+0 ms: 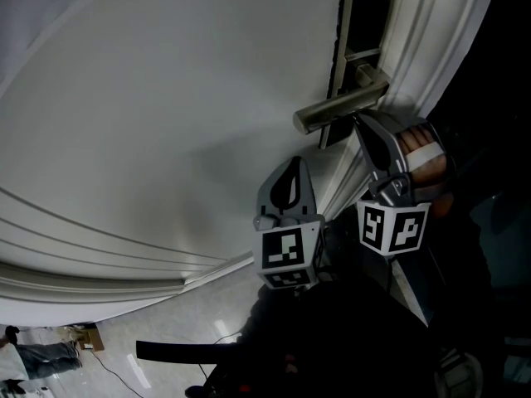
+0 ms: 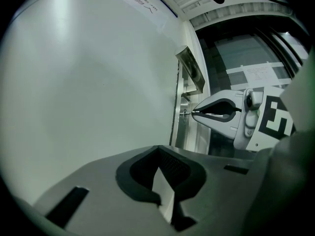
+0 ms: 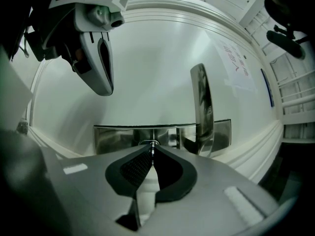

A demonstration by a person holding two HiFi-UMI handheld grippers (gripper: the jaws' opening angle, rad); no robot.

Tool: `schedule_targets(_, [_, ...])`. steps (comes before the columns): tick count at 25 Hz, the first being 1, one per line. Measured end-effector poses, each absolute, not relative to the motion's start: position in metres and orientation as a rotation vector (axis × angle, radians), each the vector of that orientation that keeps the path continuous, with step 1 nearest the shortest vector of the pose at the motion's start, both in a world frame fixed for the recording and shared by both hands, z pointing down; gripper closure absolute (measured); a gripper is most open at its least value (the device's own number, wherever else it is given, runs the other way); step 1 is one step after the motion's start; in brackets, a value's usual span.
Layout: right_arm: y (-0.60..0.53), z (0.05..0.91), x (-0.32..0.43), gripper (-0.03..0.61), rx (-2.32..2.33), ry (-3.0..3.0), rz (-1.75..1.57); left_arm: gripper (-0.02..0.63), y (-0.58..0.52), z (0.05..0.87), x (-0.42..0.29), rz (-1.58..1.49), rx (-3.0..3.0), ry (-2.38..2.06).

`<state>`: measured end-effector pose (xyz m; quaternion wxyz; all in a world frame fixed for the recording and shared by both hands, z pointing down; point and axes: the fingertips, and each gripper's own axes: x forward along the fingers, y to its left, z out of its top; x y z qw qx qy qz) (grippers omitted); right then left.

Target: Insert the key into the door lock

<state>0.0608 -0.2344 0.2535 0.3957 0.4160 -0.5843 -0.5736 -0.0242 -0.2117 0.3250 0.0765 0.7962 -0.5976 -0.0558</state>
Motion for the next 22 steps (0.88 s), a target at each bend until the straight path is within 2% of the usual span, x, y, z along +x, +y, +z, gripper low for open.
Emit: schedule_targets(22, [-0.232, 0.254, 0.06, 0.566, 1.048, -1.48, -1.454, 0.613, -0.199, 0.308, -0.026, -0.197, 2.417, -1.828])
